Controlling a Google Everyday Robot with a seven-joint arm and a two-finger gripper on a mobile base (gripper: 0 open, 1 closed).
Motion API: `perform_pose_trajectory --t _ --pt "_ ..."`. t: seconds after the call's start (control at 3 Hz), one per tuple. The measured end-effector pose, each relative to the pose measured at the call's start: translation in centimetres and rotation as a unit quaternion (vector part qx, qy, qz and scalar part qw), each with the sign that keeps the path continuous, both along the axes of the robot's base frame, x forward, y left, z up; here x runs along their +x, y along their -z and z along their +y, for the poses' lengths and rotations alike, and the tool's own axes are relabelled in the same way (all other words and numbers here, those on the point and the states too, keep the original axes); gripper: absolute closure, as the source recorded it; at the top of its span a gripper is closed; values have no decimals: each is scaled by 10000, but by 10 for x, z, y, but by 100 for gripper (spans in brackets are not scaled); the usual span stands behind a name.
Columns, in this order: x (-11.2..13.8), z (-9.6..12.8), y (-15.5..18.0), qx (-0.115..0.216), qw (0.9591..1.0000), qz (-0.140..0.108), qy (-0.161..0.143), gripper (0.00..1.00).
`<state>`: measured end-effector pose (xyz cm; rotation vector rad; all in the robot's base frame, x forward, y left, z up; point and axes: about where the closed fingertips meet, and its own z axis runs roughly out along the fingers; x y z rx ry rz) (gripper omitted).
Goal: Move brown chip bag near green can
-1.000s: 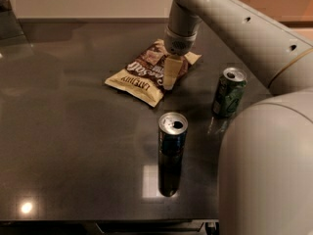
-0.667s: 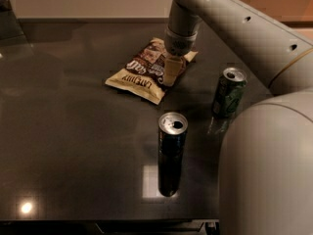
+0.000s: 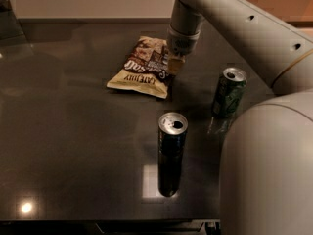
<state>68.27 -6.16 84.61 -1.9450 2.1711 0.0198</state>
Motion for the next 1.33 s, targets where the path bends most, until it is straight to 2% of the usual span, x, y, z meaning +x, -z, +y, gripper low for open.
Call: perform_pose_trajectory --t 0.33,0.67,1.0,1.33 --pt "-2 -9 -5 63 9999 31 109 100" --pt "-7 -18 -18 235 9995 45 212 83" --pt "-21 -14 -23 466 9983 217 278 60" --pt "-41 -2 -25 670 9965 405 305 37"
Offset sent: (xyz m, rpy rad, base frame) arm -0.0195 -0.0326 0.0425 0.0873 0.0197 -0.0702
